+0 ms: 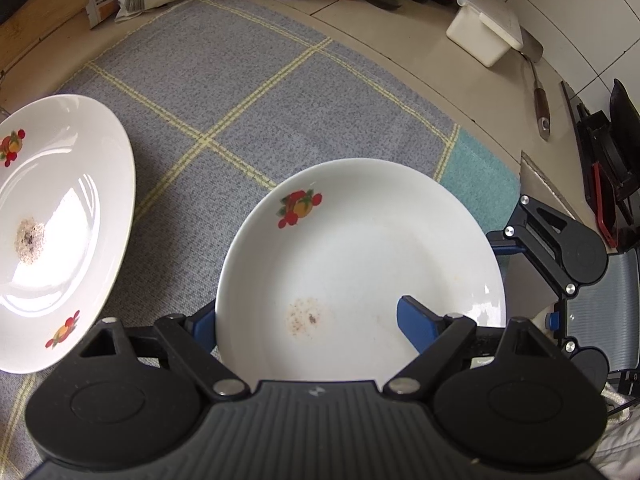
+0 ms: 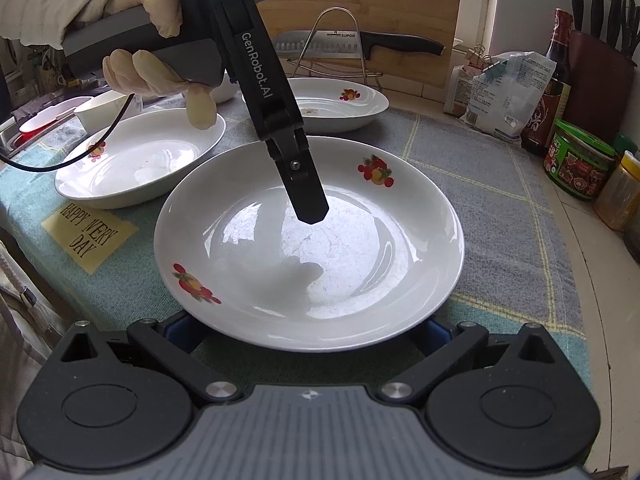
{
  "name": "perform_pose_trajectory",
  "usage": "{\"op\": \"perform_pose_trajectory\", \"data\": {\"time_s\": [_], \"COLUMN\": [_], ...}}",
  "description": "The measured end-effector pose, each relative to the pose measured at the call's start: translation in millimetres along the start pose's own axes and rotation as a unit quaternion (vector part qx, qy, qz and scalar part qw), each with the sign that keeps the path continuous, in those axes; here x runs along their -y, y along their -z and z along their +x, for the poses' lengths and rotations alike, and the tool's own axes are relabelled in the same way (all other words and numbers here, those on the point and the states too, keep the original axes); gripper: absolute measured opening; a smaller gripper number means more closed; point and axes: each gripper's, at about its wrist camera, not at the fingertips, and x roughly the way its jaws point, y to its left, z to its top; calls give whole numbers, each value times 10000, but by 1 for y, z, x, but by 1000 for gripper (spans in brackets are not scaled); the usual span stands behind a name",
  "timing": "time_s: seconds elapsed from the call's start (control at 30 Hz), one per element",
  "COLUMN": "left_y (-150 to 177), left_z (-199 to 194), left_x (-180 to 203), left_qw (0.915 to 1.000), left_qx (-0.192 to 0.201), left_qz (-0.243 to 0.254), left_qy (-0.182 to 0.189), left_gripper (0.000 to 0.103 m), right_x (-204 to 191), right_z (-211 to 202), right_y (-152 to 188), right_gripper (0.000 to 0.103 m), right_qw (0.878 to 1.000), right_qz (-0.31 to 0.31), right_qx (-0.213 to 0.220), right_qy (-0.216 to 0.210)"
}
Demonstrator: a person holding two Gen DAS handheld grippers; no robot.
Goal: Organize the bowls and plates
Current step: 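Lift the gripped white plate with the left tool off the towel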
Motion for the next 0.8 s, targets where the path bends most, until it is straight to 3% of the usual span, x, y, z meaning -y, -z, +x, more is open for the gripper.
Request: {"op": "perform_pose_trajectory", "data": {"time_s": [0.8], "left_y": [-56], "left_z": [-7], "left_x": [0], "left_qw": [9984], "left_qx": [503], "left_qz": [-84], "left_qy": [-253], "left_gripper": [88], "right_x": [49], "right_z": [-4], "right_y": [-28], "right_gripper": [103], "right_qw": [9996], "right_qz": [-232], "right_qx": [152], "right_qy": [55]}}
